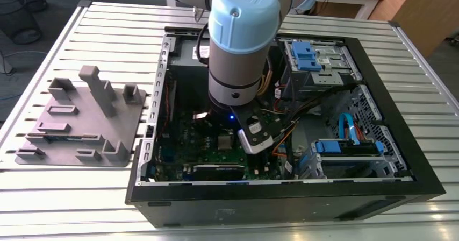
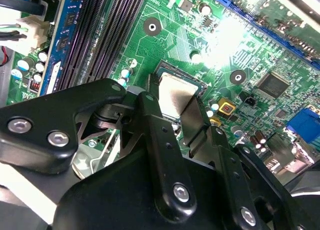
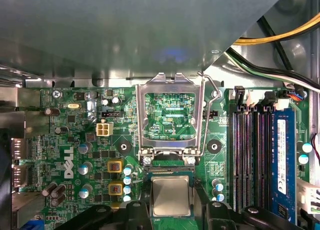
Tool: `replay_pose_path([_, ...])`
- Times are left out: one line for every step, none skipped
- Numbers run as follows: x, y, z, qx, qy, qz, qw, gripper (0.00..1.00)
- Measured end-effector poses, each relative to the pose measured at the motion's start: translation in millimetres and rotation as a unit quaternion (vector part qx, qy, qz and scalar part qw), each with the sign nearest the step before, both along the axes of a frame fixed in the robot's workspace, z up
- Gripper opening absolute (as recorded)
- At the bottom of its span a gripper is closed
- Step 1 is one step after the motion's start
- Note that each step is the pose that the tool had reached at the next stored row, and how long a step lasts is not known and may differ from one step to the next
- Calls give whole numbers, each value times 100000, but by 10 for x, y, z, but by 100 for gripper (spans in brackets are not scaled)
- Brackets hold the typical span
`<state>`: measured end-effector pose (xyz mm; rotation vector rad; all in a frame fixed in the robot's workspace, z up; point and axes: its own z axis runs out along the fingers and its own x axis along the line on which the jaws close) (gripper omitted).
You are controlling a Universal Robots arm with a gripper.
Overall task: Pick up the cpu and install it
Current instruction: 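Place the cpu into insertion slot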
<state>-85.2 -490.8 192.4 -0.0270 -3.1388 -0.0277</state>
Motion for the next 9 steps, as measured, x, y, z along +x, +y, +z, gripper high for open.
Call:
replay_pose_path([-2, 0, -1, -2, -3, -1, 100000, 43])
replay_pose_path([-5, 0, -2, -1, 0, -2, 100000, 43])
replay_pose_path([-7, 0, -3, 8, 1, -8, 100000, 43])
replay_pose_path([-8, -1, -4, 5, 0, -21, 100000, 43])
replay_pose_path([-11, -2, -4, 1, 8, -42, 100000, 43])
replay_pose_path([-13, -4, -4, 0, 8, -67, 100000, 43])
replay_pose_path([-16, -5, -4, -4, 9, -92, 100000, 43])
replay_pose_path([-19, -6, -4, -4, 6, -117, 100000, 43])
replay_pose_path([-22, -6, -4, -4, 8, -138, 100000, 43])
